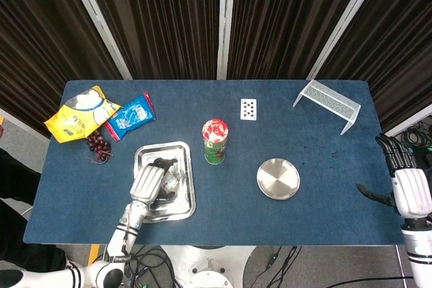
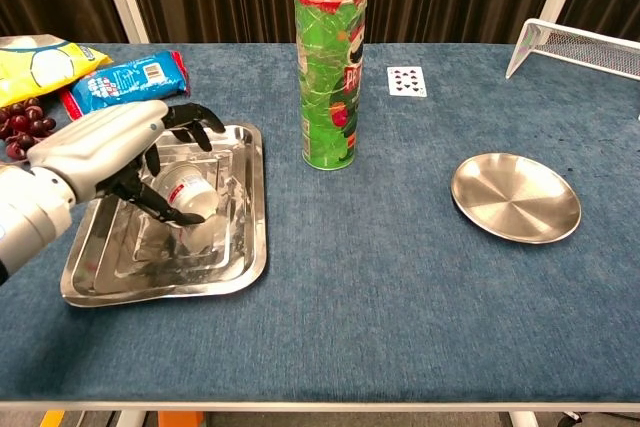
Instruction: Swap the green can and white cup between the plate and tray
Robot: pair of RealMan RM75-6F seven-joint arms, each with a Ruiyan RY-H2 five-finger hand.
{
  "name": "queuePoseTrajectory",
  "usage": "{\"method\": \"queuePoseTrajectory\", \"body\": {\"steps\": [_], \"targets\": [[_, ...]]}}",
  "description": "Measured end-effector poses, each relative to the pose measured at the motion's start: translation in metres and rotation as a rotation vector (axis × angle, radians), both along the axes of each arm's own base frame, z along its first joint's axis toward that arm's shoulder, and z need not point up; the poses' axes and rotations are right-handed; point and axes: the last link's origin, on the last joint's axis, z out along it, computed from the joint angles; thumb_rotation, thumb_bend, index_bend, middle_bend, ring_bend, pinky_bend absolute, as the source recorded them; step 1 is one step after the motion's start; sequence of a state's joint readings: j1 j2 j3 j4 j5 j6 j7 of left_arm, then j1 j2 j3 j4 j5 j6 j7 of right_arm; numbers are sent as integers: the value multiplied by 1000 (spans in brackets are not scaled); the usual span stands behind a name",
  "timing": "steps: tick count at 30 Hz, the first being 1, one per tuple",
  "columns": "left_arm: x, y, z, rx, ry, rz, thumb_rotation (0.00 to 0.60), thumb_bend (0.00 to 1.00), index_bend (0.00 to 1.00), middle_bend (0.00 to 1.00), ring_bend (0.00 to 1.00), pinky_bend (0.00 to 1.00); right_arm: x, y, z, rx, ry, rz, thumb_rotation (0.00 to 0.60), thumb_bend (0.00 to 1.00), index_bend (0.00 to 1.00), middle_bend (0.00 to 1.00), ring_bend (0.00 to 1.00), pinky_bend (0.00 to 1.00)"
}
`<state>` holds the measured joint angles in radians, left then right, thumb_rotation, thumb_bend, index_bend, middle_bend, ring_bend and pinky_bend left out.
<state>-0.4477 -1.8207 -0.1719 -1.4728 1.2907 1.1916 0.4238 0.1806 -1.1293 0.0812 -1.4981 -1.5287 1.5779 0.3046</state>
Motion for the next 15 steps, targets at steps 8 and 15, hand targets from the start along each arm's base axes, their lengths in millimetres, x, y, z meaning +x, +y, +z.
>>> {"method": "queuePoseTrajectory", "body": {"steps": [8, 15], "targets": [[2, 0, -6, -9, 13, 2, 600, 22, 364, 403, 356, 655, -4, 1, 0, 1, -9, -11, 600, 48, 0, 32, 0, 84], [1, 1, -10, -19, 16, 9, 600, 109, 402, 425, 393, 728, -4, 1, 0, 5, -8, -13, 600, 50, 0, 32, 0, 84]]}}
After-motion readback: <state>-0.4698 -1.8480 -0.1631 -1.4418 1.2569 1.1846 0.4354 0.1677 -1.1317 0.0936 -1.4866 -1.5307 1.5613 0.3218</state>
